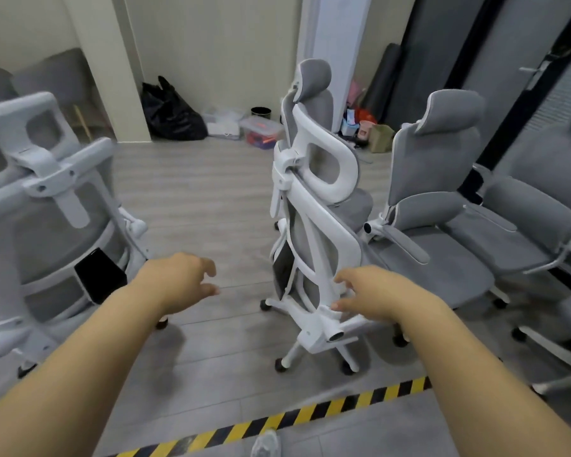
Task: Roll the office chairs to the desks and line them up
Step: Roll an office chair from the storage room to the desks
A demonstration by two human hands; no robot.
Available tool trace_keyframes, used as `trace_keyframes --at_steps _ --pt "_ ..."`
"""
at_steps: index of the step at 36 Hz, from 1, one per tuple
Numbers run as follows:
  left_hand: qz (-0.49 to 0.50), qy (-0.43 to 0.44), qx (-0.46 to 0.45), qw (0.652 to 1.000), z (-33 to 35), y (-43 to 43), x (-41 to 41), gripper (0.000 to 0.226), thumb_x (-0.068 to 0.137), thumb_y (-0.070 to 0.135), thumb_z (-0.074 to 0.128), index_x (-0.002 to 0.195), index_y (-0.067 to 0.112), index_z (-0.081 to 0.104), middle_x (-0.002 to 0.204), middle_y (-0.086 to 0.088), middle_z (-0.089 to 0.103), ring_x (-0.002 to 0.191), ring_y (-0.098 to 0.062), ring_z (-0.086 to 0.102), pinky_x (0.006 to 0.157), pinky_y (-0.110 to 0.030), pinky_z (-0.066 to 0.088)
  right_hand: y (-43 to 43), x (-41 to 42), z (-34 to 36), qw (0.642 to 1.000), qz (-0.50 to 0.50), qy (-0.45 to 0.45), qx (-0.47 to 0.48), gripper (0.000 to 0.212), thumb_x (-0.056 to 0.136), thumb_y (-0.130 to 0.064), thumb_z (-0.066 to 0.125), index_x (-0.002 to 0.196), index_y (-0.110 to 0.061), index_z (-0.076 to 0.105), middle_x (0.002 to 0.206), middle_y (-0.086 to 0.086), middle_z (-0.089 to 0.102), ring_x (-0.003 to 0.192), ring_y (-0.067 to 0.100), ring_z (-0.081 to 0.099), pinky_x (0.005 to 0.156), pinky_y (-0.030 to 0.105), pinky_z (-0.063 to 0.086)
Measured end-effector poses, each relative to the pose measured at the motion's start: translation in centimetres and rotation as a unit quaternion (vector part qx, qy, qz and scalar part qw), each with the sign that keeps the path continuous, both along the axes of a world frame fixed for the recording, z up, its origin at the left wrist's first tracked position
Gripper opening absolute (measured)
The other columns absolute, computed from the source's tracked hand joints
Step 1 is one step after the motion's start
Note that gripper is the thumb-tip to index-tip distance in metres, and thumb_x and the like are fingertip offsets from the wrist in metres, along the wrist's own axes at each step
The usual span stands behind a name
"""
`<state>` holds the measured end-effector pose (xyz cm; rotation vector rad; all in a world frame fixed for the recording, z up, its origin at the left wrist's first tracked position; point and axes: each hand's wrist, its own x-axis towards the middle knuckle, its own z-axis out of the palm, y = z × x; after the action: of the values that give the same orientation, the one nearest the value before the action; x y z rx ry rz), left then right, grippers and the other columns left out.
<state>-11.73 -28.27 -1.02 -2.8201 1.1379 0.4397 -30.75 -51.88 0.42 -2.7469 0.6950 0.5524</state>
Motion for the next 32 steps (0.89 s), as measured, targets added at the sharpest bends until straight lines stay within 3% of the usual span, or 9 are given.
trace_keyframes --at_steps 6,11,15,18,23,32 --pt "-0.011 -0.012 -0.002 1.0 -0.1 -3.9 7.2 0.041 0.087 0.057 0.05 0.121 0.035 0.051 0.12 0.01 0.058 0.11 -0.015 0.054 0.088 -0.031 0.046 -3.5 6.9 0.1 0.992 -0.026 -0.093 -0.081 0.048 0.087 -0.054 0.053 0.123 -0.023 0.049 0.121 0.0 0.057 0.106 0.021 0.055 0.083 0.037 0.049" --pt "-0.03 -0.024 0.01 0.999 -0.4 -7.7 13.6 0.042 0.087 0.059 0.049 0.122 0.036 0.051 0.121 0.011 0.058 0.109 -0.014 0.055 0.082 -0.03 0.045 -5.9 13.2 -0.1 0.981 -0.053 -0.143 -0.118 0.048 0.089 -0.051 0.051 0.126 -0.021 0.047 0.126 0.001 0.052 0.115 0.025 0.051 0.086 0.039 0.045" --pt "-0.039 0.0 -0.008 0.999 -0.7 -10.4 17.1 0.04 0.087 0.057 0.05 0.121 0.035 0.052 0.121 0.01 0.059 0.107 -0.015 0.056 0.084 -0.033 0.048 -7.1 16.8 -1.3 0.983 -0.07 -0.125 -0.118 0.044 0.089 -0.048 0.053 0.12 -0.018 0.047 0.118 0.004 0.052 0.108 0.028 0.053 0.074 0.036 0.04" --pt "-0.051 0.017 -0.02 0.998 -1.2 -12.2 19.1 0.039 0.088 0.055 0.051 0.12 0.034 0.053 0.12 0.009 0.06 0.107 -0.016 0.056 0.086 -0.035 0.049 -7.5 18.7 -2.4 0.984 -0.092 -0.113 -0.105 0.048 0.09 -0.042 0.055 0.126 -0.014 0.041 0.122 0.008 0.051 0.108 0.031 0.053 0.076 0.038 0.043" --pt "-0.076 0.031 -0.057 0.995 -2.3 -15.3 21.8 0.036 0.088 0.049 0.054 0.12 0.031 0.054 0.117 0.008 0.061 0.105 -0.017 0.056 0.087 -0.036 0.048 -7.8 19.5 -4.2 0.974 -0.116 -0.109 -0.162 0.052 0.092 -0.019 0.054 0.139 -0.015 0.032 0.13 0.01 0.048 0.11 0.03 0.054 0.078 0.035 0.045" --pt "-0.163 0.007 -0.142 0.976 -2.7 -19.4 25.7 0.043 0.092 0.029 0.053 0.134 0.029 0.043 0.134 0.003 0.046 0.117 -0.025 0.048 0.085 -0.038 0.045 -6.3 18.6 -4.5 0.95 -0.254 -0.129 -0.129 0.041 0.091 -0.021 0.056 0.131 -0.021 0.045 0.127 0.005 0.053 0.106 0.029 0.056 0.081 0.035 0.045"
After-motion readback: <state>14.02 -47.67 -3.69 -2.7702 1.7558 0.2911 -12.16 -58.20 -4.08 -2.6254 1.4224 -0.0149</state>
